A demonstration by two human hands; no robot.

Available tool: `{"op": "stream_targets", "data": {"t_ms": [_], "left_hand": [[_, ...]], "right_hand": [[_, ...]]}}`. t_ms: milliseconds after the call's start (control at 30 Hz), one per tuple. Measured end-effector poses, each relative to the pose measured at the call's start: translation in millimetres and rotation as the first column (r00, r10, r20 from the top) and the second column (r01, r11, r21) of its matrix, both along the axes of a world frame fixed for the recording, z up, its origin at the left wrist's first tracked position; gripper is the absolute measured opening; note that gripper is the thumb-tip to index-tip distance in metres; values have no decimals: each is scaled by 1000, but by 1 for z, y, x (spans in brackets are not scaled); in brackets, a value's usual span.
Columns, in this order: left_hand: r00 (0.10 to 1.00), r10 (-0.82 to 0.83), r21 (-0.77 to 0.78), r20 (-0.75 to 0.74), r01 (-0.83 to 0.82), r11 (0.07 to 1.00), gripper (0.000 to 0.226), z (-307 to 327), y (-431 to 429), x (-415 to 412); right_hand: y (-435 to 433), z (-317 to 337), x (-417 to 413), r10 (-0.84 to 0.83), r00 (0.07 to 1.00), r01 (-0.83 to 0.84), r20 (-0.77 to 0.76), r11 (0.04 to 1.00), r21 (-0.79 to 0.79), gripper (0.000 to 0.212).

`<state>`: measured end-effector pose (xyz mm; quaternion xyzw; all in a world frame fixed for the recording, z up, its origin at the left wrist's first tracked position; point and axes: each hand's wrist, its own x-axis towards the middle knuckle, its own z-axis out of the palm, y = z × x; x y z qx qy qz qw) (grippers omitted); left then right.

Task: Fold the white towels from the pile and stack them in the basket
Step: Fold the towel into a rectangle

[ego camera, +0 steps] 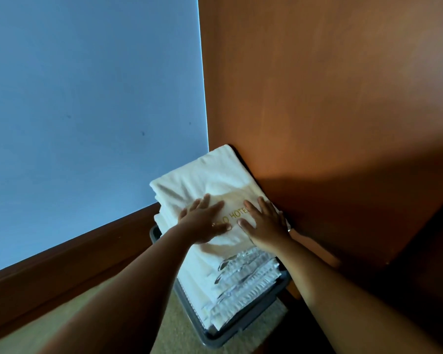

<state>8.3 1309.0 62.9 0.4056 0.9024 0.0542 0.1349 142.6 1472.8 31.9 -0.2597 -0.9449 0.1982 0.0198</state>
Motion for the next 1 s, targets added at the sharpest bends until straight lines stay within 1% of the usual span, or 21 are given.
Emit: {"op": "stream_targets", "data": {"t_ms": [33, 67, 133, 167, 200, 233, 367, 433, 600, 667, 733, 767, 867, 933, 967, 1000], "left_hand": [[1000, -7, -3, -29, 7, 1000, 81, 5, 0, 0], [996, -18, 5, -89, 19, 1000, 75, 11, 2, -1], [963, -32, 67, -266, 52, 996, 64, 27, 9, -6], [940, -31, 105, -341, 71, 992, 62, 33, 14, -11], [922, -35, 127, -384, 90, 988, 62, 38, 21, -17], [916, -51, 124, -398, 109, 986, 64, 40, 29, -26], [934, -131, -41, -332, 125, 991, 69, 40, 67, -66], [946, -112, -79, -303, 93, 993, 67, 38, 86, -81], [983, 9, -214, -183, -49, 976, 62, 15, 114, -120], [987, 7, -229, -159, -43, 972, 62, 13, 121, -128], [988, -37, -247, -149, 0, 969, 63, 11, 127, -135], [988, -64, -246, -141, 27, 969, 64, 12, 128, -138], [988, -130, -181, -88, 113, 977, 73, 17, 110, -153], [986, -159, -81, -54, 154, 985, 83, 28, 83, -162], [991, -122, -36, -52, 121, 992, 84, 35, 65, -163], [998, -43, 4, -51, 43, 999, 85, 41, 45, -162]], "right_hand": [[0, 0, 0, -1, 1000, 1, 8, 1000, -7, 68], [-2, 0, 0, -4, 1000, 4, 12, 1000, -7, 69], [-4, -1, 0, -8, 1000, 8, 9, 1000, 14, 72], [-6, 0, 0, -7, 1000, 6, 7, 1000, 27, 76], [-9, 1, 0, -4, 1000, 4, 4, 999, 33, 81], [-12, 2, 1, 0, 1000, 0, -1, 999, 37, 87], [-23, 0, 4, 10, 1000, -11, 11, 998, 62, 102], [-24, -2, 4, 12, 1000, -13, 8, 999, 51, 105], [-23, -6, -8, -23, 998, 24, -62, 1000, 15, 105], [-22, -8, -15, -59, 995, 56, -86, 998, -36, 104], [-16, -7, -20, -85, 994, 80, -69, 994, -77, 105], [-13, -5, -21, -91, 995, 86, -49, 992, -88, 105], [-12, 3, -16, -71, 997, 72, 20, 991, -113, 105], [-11, 4, -12, -74, 997, 77, 28, 990, -115, 104], [-11, 3, -8, -92, 996, 93, 15, 989, -119, 104], [-14, 0, -6, -129, 991, 126, -24, 986, -111, 105]]}}
